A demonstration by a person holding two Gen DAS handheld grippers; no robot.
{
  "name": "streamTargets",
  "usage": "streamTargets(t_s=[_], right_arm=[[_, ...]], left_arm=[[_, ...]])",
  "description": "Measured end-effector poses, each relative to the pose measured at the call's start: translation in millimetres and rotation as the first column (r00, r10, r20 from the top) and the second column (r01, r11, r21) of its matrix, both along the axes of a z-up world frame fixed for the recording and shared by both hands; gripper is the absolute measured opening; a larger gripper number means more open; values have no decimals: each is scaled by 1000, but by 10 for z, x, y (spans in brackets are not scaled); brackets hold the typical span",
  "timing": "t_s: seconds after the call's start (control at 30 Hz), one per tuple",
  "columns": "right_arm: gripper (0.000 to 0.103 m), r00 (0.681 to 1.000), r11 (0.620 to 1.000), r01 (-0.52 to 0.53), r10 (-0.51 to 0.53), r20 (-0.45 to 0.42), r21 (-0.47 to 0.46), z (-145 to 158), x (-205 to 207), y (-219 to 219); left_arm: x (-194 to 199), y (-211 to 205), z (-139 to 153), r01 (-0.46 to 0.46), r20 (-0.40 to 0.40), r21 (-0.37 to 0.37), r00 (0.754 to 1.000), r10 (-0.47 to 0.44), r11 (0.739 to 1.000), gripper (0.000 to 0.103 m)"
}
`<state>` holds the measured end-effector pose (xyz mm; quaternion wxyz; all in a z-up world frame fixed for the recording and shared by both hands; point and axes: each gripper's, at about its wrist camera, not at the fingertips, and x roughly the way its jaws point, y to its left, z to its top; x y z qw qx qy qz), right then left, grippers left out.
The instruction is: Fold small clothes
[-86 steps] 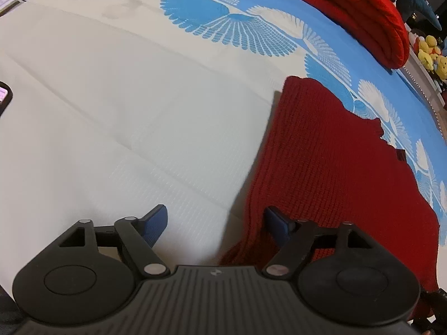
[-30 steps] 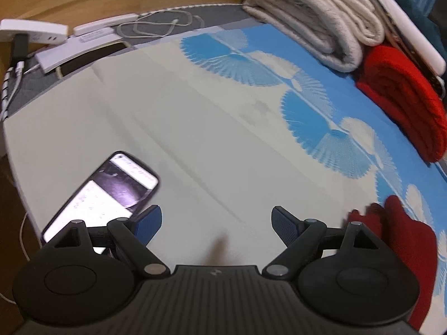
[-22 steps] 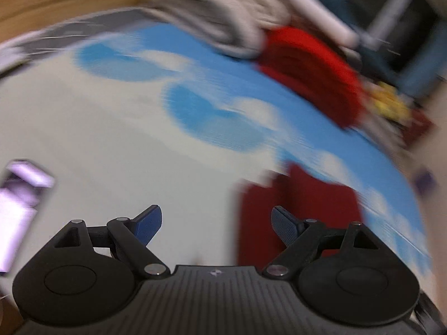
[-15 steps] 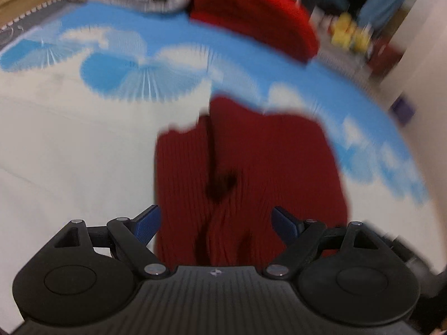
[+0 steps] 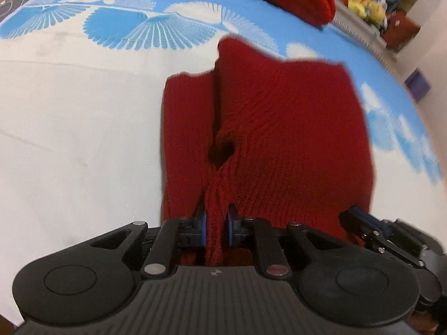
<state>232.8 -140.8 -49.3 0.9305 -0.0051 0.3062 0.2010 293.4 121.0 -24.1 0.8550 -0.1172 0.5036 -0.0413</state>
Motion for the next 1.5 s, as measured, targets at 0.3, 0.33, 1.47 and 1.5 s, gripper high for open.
streamTargets(t_s=[0.3,0.33,1.47,1.5], right_arm=[[21,984,988,71,-91,151,136,499,14,-279],[23,980,985,99,-121,159,141,541,109,-349],[79,986,932,168,-163,-42,323,312,1074,-705],[79,983,920,185,-173,-67,345,291,1099,-747]], left_arm=[[-174,7,537,-30,225,-14,974,33,999,40],[-126,-4,607,-48,247,-34,967,55,998,43],[206,-207,507,-127,214,36,970,116,991,102],[110,-204,527,-122,214,7,970,118,992,102]])
